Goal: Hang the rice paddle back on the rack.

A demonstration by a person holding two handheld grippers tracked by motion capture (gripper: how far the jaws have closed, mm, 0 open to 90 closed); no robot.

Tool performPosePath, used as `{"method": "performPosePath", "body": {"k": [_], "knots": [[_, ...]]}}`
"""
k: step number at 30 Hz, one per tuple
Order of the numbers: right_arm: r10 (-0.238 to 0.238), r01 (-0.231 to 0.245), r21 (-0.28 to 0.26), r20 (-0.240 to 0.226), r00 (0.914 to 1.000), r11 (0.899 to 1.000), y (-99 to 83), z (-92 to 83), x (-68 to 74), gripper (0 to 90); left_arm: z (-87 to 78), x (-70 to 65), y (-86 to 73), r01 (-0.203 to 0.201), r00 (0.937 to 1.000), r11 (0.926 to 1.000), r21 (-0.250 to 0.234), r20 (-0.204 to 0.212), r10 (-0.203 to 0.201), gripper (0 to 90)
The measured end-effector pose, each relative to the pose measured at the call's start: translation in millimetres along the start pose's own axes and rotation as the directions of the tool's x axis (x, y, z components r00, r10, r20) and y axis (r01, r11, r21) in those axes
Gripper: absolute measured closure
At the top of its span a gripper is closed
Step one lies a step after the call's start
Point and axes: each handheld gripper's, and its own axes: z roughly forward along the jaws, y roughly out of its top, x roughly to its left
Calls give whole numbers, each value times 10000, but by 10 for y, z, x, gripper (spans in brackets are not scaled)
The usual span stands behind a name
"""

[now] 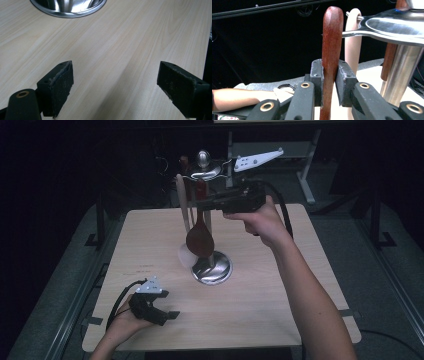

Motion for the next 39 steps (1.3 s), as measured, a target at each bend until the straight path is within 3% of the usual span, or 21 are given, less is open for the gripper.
{"method": "performPosePath", "body": {"k": [10, 14, 21, 28, 39], "knots": [[8, -1, -147, 461, 9989, 9999, -37, 7, -43, 758, 9, -7, -2, 40, 10000, 10000, 38, 55, -40, 136], [-30, 41, -123, 841, 9964, 9999, -63, -7, -27, 683, 12, -10, 0, 28, 9999, 10000, 24, 98, -29, 136], [35, -25, -95, 1009, 9949, 10000, -176, -97, -4, 549, 21, -19, 2, 38, 9999, 10000, -49, 154, -37, 135], [33, -36, 15, 1787, 9839, 10000, -352, -255, 60, 446, 27, -26, 8, -13, 9998, 10000, -53, 205, 14, 137], [87, -191, 393, 2509, 9680, 9990, -689, -383, 110, 339, 24, -19, 8, -130, 9997, 9997, -212, 187, 134, 142]]}}
